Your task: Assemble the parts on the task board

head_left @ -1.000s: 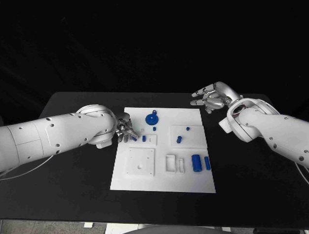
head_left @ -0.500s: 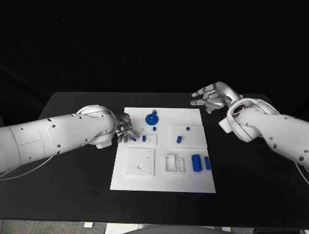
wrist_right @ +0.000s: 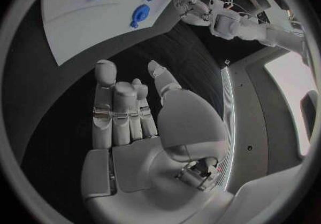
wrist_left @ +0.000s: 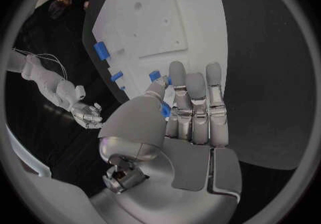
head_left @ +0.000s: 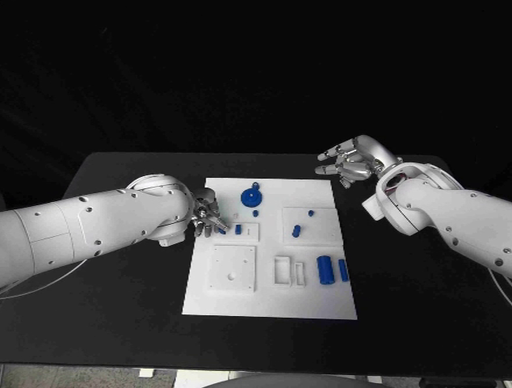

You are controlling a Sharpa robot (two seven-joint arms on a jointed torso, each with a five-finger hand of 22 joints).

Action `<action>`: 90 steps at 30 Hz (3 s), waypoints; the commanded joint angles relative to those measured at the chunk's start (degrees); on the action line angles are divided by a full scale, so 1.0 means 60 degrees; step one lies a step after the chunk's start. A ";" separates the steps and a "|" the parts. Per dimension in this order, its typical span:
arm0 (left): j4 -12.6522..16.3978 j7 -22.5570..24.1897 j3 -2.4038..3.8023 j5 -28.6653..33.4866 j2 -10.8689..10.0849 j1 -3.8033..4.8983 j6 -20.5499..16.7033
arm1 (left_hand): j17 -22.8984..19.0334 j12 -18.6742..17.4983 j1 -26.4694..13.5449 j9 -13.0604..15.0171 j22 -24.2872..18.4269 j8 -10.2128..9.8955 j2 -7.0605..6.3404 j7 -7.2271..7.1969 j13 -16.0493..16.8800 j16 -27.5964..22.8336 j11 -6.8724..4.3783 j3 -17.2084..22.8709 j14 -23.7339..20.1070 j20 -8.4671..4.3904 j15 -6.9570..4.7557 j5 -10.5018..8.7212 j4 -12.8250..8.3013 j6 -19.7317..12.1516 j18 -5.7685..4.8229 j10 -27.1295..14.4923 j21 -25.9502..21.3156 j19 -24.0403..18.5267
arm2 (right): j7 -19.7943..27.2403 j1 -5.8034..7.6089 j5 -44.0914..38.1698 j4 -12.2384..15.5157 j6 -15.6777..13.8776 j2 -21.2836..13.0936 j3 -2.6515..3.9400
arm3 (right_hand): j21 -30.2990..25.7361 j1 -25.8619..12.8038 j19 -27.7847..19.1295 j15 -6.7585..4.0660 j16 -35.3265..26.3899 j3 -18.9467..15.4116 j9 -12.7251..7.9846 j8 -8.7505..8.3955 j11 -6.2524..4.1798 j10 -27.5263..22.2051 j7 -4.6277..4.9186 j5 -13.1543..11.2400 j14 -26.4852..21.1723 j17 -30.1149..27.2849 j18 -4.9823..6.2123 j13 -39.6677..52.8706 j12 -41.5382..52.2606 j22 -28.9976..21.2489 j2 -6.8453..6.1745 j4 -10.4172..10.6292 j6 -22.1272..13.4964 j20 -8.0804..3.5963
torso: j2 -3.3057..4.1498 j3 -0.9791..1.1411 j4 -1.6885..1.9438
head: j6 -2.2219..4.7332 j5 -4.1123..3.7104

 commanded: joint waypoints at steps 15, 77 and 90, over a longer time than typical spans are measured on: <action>-0.0168 -0.0093 0.0000 -0.0269 0.0200 -0.0133 -0.0028 | -0.0014 -0.0004 0.0184 0.0044 0.0194 0.0055 0.0144 -0.0585 0.0009 -0.0038 -0.0058 0.0063 -0.0036 0.0033 -0.0018 0.0030 0.0009 0.0581 -0.0143 0.0154 -0.0031 0.0003 | 0.0073 -0.0006 -0.0009 0.0007 0.0108 0.0013 0.0005 | 0.0052 -0.0078 0.0294 -0.0020 0.0002 0.0046 -0.0014 -0.0041 -0.0020 0.0071 0.0036 0.0032 0.0065 0.0004 0.0136 0.0008 -0.0003 0.0345 0.0013 -0.0023 0.0009 -0.0003 | 0.0005 0.0004 -0.0015 | -0.0022 -0.0044; -0.0137 0.1939 0.0076 0.1187 -0.0129 -0.0095 -0.3552 | -0.0955 -0.2003 0.1103 -0.8703 -0.0814 -0.0220 -0.1262 0.0414 -0.1527 -0.1956 0.0603 -0.0660 -0.1096 0.0618 0.0627 -0.1196 0.1091 -0.0471 -0.0135 -0.1279 -0.1699 -0.0650 | 0.0100 -0.0019 -0.0007 -0.0044 0.0066 -0.0038 0.0006 | 0.0003 -0.0105 0.0292 -0.0018 -0.0020 0.0002 -0.0014 -0.0041 -0.0016 0.0057 0.0044 0.0060 0.0063 -0.0010 0.0141 -0.0023 -0.0038 0.0332 -0.0004 0.0026 -0.0028 -0.0001 | 0.0003 -0.0014 -0.0001 | 0.0179 -0.0179; -0.0477 0.3719 0.0053 0.0030 0.0458 -0.0091 -0.4272 | -0.0931 -0.4535 0.2291 -0.8890 0.0157 -0.1289 -0.1246 0.0423 -0.3186 -0.2226 0.1073 0.0305 -0.1307 0.0799 0.0857 -0.2667 -0.1062 0.0405 0.0225 -0.1704 -0.1246 -0.1186 | 0.0092 -0.0019 -0.0007 -0.0080 0.0078 0.0004 0.0006 | 0.0003 -0.0105 0.0292 -0.0018 -0.0020 0.0002 -0.0014 -0.0041 -0.0016 0.0057 0.0044 0.0060 0.0063 -0.0010 0.0141 -0.0023 -0.0038 0.0332 -0.0004 0.0026 -0.0028 -0.0001 | 0.0005 0.0002 -0.0024 | 0.0248 -0.0211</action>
